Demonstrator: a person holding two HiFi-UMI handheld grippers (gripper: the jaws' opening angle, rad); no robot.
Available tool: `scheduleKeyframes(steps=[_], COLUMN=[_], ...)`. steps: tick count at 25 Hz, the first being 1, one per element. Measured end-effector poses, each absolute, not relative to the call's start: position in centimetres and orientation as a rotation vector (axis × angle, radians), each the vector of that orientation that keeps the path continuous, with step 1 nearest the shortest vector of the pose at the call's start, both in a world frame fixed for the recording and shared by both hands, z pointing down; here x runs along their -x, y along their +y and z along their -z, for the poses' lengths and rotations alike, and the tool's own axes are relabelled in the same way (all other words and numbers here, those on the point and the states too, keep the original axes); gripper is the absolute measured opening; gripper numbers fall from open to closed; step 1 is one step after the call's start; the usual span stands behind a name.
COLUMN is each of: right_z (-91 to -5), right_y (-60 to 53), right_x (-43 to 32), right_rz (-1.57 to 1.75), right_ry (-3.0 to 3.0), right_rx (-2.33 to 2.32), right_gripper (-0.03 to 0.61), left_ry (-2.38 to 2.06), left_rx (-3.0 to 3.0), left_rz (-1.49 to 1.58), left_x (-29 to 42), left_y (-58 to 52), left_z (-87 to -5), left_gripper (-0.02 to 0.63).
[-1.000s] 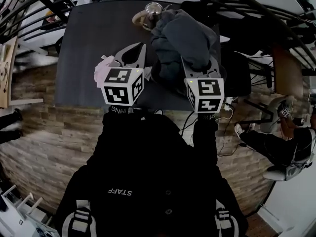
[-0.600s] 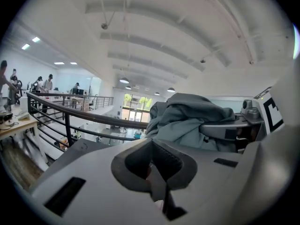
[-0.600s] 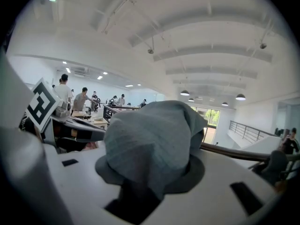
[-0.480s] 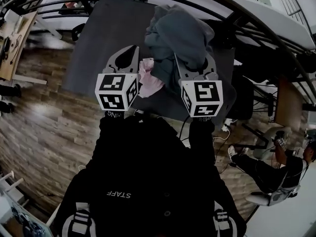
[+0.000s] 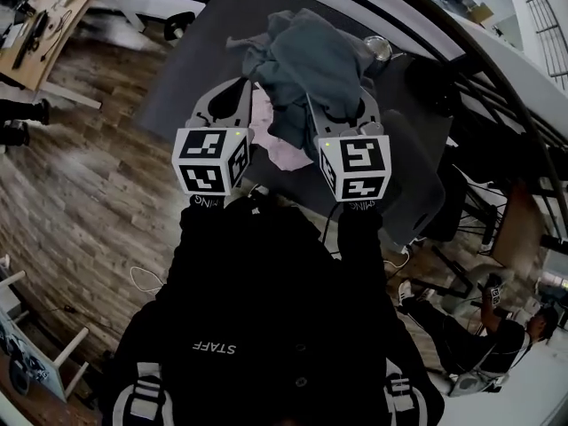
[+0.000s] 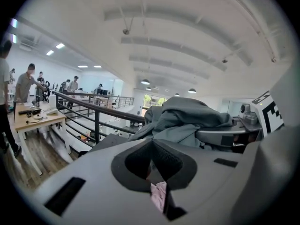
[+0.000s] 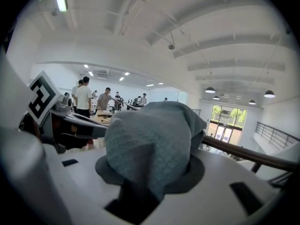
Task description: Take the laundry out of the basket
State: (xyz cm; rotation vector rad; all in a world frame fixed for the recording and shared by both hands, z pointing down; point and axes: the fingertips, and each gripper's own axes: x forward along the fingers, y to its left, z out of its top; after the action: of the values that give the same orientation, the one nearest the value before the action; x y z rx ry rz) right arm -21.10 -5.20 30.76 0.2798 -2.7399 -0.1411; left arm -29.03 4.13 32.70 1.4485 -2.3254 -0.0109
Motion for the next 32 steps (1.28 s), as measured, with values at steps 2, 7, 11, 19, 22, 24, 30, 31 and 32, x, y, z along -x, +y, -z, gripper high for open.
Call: scheduleKeyframes(steps=[2, 7, 11, 19, 22, 24, 30, 31, 32], right_z=[-32.2, -36.7, -41.1, -50.0, -52.5, -54.0, -57.5, -58.1, -58.7], right_y=[-4.3, -3.0, -2.1, -2.0, -2.1, -2.1, -2.7, -2.8, -2.9], right_x=[22.5, 25.0, 26.1, 26.5, 26.8, 27.0, 27.7, 27.8, 27.7], right_rz=[0.137, 0.084, 0.041, -0.052, -0.083, -0.096, -0.125, -0.128, -0.132], right_ry=[-2.722, -2.660, -2.598, -2.470, -2.447, -2.435, -2.397, -2.390, -2.381], right_rx=[-0.243, -0.183, -0.165, -0.170, -0.169, -0.163, -0.173, -0.178, -0.184], right_gripper=[0.186, 0.186, 0.187, 0.189, 0.189, 0.190, 0.207, 0.210, 0.213], left_ry=[-2.328, -2.316, -2.289, -2.226, -2.206, -2.193, -2.160, -2.156, -2.151], left_rx=[-1.420, -1.359, -1.318, -1.297, -1.296, -1.292, -1.271, -1.269, -1.268], left_rz=[0.011, 0.005, -0.008, -0.044, -0.056, -0.064, -0.082, -0.084, -0.085], left_x=[29.8, 31.5, 32.4, 32.9, 33.0, 33.1, 33.2, 33.2, 33.3], left_y=[5.1, 6.8, 8.0, 8.2, 8.0, 8.0, 8.2, 8.2, 8.2], left_z=[-33.4, -35.5, -37.4, -40.7, -41.7, -42.4, -44.6, -44.9, -45.1], left_gripper=[0.000, 0.000, 0.000, 0.000, 0.000, 0.000, 0.000, 0.000, 0.000])
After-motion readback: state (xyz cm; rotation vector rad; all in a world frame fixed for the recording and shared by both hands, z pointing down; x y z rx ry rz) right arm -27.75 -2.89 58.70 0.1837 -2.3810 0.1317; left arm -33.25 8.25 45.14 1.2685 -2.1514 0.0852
